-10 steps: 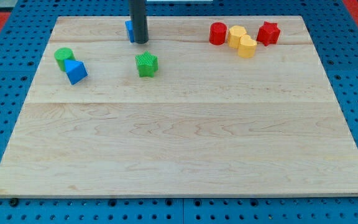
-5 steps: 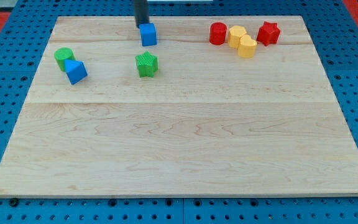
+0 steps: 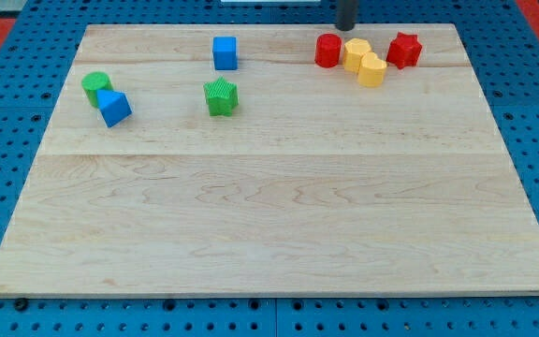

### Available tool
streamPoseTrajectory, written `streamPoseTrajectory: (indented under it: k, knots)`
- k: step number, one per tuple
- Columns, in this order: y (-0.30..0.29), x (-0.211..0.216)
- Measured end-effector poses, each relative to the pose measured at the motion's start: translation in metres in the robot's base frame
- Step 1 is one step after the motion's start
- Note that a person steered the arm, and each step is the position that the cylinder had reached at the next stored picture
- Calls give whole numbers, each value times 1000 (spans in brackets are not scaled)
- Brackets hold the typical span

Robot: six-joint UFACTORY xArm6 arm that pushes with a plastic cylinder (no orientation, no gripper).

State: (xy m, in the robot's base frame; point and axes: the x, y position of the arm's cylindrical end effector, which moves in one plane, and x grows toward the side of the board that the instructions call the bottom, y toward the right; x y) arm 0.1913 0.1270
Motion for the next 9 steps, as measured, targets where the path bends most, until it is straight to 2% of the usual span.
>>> streamPoseTrajectory:
  k: [2,4,5,6,7,8,9]
  knots:
    - [54,1]
    - [205,7]
    - [217,31]
    - [190,87]
    - [139,110]
    - [128,96]
    - [128,57]
